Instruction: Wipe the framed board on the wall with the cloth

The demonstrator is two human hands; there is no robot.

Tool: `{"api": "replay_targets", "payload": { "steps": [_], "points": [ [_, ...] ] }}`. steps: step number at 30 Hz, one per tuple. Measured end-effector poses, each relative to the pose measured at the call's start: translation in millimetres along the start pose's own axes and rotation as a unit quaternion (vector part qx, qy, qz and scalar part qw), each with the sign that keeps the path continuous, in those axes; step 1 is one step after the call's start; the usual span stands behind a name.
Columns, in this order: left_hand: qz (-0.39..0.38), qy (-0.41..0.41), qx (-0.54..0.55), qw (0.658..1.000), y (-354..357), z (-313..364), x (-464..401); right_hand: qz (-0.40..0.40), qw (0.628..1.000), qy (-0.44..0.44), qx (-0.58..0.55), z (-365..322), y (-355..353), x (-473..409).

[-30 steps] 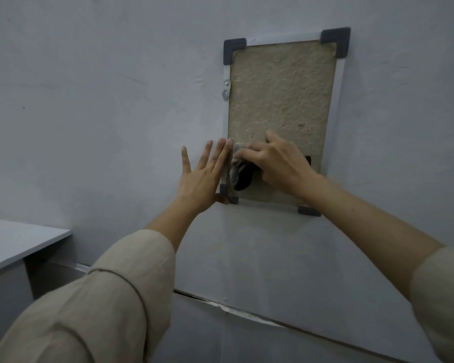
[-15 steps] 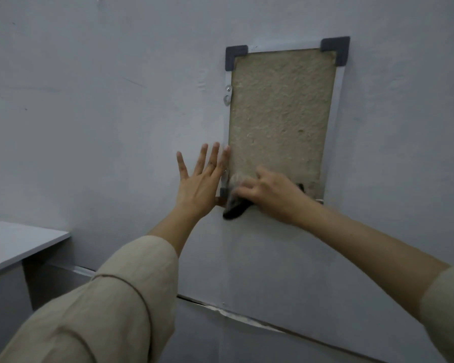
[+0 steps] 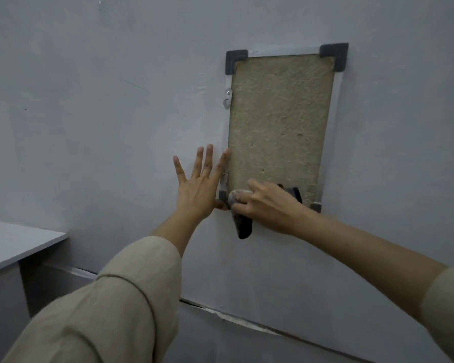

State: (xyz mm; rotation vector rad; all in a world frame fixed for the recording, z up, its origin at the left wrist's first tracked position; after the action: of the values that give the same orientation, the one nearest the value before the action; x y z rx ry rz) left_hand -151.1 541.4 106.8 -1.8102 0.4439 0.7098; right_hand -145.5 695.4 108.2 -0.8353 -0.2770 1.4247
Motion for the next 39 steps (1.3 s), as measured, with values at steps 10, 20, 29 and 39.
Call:
{"api": "replay_targets", "payload": {
  "steps": [10, 20, 29, 39],
  "points": [
    [-0.001, -0.004, -0.003, 1.0, 0.1, 0.3, 0.5, 0.074, 0.996, 0.055, -0.016, 0.2, -10.3, 0.7],
    [-0.002, -0.003, -0.005, 1.0, 0.3, -0.3, 0.8, 0.127, 0.982, 0.142, -0.015, 20.8, -29.5, -15.2],
    [-0.009, -0.015, -0.018, 1.0, 2.4, -1.5, 0.1, 0.093, 0.987, 0.051, 0.122, 33.4, -33.9, -38.9],
    [-0.009, -0.046, 0.013, 0.999, 4.3, -1.6, 5.9, 0.084, 0.996, 0.005, 0.032, -5.9, -5.8, -5.6]
  ]
}}
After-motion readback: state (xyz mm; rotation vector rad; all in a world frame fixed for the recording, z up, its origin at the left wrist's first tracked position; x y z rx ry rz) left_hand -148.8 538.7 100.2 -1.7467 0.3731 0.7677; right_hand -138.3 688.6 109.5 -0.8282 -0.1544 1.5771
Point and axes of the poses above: each hand's wrist, its own x-axis away from the middle knuckle, its own y-axis out of the palm, z = x × y, the point moved 3 cm from there along -x, towards the middle knuckle, and after that the axes turned 9 degrees about -x, right-handed, at the moved point
